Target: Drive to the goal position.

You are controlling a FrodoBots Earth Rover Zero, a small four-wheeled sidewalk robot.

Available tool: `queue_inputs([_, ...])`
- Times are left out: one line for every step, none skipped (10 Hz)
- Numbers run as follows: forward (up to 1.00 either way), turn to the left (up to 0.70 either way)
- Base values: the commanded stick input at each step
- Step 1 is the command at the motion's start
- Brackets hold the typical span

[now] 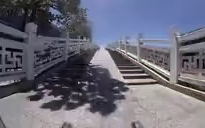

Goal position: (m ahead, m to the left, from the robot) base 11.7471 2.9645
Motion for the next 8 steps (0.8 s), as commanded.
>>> queue_inputs([0.7,0.0])
queue_inputs([0.7,0.0])
queue_inputs([0.7,0.0])
queue_inputs([0.7,0.0])
queue_inputs([0.7,0.0])
queue_inputs([0.7,0.0])
queue_inputs([0.7,0.0])
queue_inputs([0.7,0.0])
